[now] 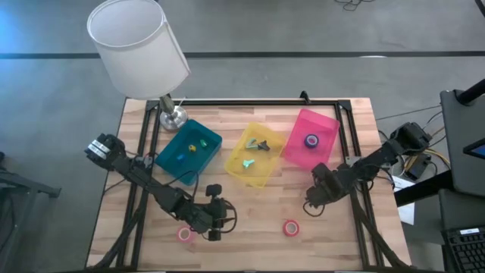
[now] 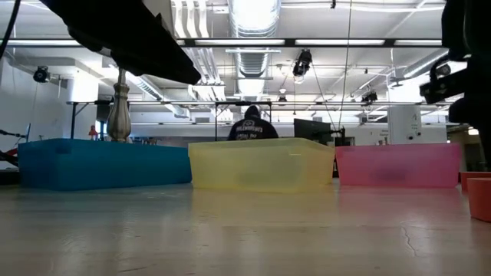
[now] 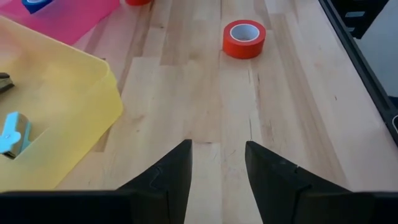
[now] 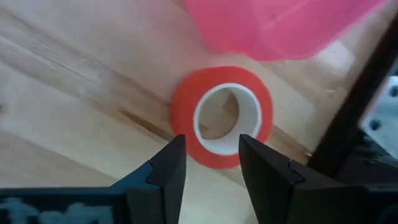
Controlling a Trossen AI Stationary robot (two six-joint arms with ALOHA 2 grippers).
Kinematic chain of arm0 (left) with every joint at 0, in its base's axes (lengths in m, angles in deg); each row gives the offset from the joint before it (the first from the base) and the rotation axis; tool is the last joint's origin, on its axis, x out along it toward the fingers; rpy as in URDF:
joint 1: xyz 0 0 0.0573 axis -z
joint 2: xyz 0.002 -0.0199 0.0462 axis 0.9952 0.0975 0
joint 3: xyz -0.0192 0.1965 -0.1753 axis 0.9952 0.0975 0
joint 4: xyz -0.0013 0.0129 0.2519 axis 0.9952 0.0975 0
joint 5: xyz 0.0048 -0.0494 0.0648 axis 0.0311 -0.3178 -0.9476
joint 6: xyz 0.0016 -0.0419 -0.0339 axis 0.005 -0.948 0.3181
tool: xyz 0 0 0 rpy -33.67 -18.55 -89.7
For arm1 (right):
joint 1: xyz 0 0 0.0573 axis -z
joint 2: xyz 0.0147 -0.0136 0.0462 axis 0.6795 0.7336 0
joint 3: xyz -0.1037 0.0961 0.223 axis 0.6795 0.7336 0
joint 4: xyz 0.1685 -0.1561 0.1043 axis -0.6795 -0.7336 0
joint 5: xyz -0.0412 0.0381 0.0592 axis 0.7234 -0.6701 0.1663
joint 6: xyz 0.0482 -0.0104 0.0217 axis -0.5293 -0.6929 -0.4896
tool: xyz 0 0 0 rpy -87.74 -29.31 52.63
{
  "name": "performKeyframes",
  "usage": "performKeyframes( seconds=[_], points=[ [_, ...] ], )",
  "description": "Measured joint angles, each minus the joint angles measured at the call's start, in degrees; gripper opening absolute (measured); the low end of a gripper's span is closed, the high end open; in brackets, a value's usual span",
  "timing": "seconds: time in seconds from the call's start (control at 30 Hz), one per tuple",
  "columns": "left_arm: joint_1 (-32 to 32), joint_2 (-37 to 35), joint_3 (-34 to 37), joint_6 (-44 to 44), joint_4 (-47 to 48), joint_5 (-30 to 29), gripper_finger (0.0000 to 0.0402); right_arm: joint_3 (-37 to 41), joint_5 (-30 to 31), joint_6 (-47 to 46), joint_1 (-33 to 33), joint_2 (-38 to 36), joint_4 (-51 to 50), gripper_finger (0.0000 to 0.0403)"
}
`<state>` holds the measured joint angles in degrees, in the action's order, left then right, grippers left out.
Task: Pick and place Stapler, Stapler remover, tape
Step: Put the top red tape into the pink bin
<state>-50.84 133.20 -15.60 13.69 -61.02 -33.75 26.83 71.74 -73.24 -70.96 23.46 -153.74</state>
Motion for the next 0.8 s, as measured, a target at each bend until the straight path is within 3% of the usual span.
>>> performKeyframes(
  seconds=[0.53,0.8],
  points=[
    [-0.12,0.0,0.02,1.72,0.07,0.14,0.0151,7.78,-0.33,4.59,2.27,-0.43,14.79,0.0141],
    [-0.12,0.0,0.07,1.75,0.06,0.16,0.0152,7.48,-0.86,2.83,2.29,-0.37,15.45,0.0133]
  ],
)
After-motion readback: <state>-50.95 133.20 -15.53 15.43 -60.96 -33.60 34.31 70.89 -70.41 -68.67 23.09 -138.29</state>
